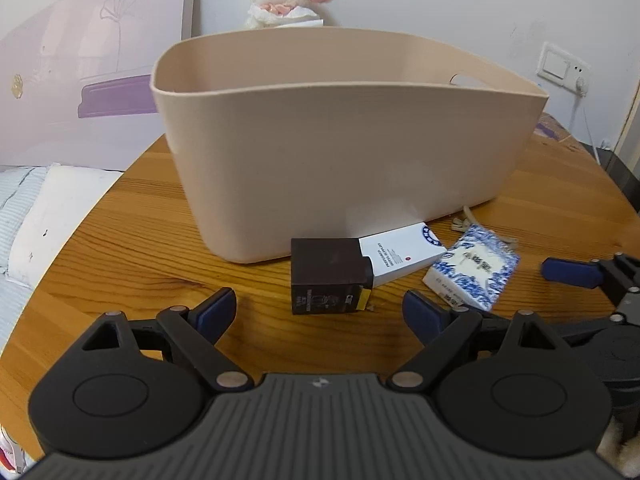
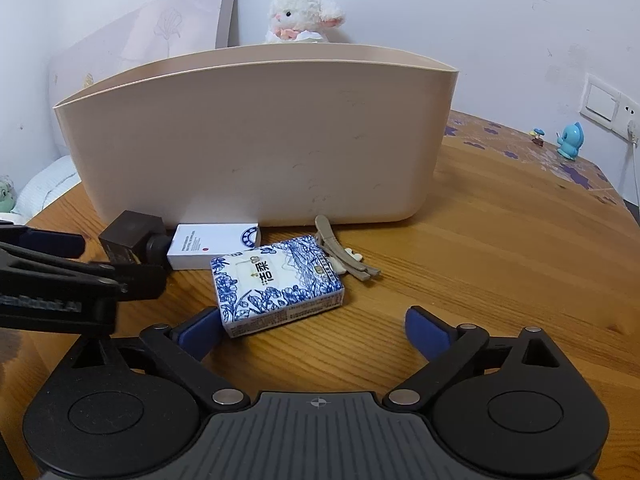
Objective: Organize objects
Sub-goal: 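Grasp the black box with the left tool while the right tool grasps the blue-white box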
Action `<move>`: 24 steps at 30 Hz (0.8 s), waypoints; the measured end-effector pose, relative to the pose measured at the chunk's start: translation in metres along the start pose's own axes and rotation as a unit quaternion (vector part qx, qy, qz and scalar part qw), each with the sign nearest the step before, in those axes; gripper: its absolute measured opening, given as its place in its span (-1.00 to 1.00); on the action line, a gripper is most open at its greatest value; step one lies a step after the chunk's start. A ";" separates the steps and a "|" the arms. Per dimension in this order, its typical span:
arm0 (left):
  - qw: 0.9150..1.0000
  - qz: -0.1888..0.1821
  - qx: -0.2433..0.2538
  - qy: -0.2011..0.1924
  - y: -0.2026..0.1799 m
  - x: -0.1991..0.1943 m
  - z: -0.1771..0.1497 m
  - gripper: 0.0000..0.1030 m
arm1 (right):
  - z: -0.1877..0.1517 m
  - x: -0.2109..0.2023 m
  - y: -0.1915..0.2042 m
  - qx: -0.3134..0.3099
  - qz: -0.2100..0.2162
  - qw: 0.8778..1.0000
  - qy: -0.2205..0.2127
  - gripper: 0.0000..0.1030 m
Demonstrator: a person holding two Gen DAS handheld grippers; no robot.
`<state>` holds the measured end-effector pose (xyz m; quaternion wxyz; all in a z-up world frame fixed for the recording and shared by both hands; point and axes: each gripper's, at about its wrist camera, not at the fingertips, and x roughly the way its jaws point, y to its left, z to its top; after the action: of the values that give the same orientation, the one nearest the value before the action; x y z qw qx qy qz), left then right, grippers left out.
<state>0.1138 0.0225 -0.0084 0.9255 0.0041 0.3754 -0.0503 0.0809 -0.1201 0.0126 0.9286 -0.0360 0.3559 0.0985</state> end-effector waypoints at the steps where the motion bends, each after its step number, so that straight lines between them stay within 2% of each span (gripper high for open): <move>1: 1.000 0.003 -0.003 0.000 0.000 0.001 0.000 0.76 | 0.001 0.001 -0.001 0.000 0.002 1.000 -0.001 0.92; 7: 1.000 0.004 -0.022 -0.016 0.007 0.002 0.004 0.70 | 0.005 0.003 -0.002 -0.003 0.019 1.000 -0.010 0.70; 8: 1.000 0.003 -0.021 -0.018 0.008 0.002 0.005 0.62 | 0.006 0.004 -0.001 -0.003 0.022 1.000 -0.013 0.67; 9: 1.000 0.003 -0.019 -0.019 0.008 0.003 0.005 0.45 | 0.006 0.004 -0.001 -0.003 0.025 1.000 -0.015 0.60; 12: 1.000 -0.010 -0.017 -0.016 0.010 0.005 0.007 0.37 | 0.008 0.004 0.002 -0.008 0.027 0.999 -0.018 0.21; 16: 0.999 -0.030 -0.018 -0.013 0.012 0.006 0.007 0.15 | 0.009 0.003 0.002 -0.010 0.027 0.999 -0.016 0.21; 18: 0.999 -0.032 -0.014 -0.009 0.012 0.006 0.006 -0.07 | 0.009 0.001 0.002 -0.010 0.026 1.000 -0.011 0.21; 24: 0.999 -0.030 -0.010 -0.009 0.012 0.006 0.004 -0.08 | 0.007 -0.004 0.003 -0.009 0.024 1.000 -0.006 0.21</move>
<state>0.1215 0.0333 -0.0102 0.9268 -0.0167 0.3677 -0.0742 0.0817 -0.1167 0.0206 0.9276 -0.0354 0.3505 0.1245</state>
